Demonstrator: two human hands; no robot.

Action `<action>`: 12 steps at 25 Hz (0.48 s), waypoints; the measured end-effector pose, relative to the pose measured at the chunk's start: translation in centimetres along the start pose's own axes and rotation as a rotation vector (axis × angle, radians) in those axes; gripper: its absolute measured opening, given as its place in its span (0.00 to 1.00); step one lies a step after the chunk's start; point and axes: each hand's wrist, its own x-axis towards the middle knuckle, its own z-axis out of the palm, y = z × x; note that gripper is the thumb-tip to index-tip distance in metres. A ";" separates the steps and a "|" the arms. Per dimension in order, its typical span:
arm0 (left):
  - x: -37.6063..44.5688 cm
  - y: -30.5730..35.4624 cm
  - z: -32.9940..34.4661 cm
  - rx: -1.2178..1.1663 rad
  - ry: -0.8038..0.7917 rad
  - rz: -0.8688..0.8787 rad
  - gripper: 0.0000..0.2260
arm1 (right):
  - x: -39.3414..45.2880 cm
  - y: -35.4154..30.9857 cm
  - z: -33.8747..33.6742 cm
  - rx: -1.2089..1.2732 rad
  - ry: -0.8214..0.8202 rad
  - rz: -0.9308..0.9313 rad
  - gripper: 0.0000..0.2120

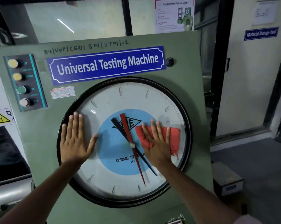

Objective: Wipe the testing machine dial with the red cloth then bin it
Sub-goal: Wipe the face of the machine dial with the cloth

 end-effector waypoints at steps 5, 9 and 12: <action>0.1 0.1 0.0 0.016 0.015 0.006 0.41 | 10.1 -1.9 -3.1 -0.003 0.060 -0.012 0.37; 0.1 -0.1 0.0 0.017 0.011 0.004 0.41 | 6.3 -2.6 -1.9 0.011 0.091 0.030 0.35; 0.0 0.3 -0.1 0.014 0.010 0.009 0.41 | 4.0 -2.4 -1.4 0.021 0.021 -0.002 0.37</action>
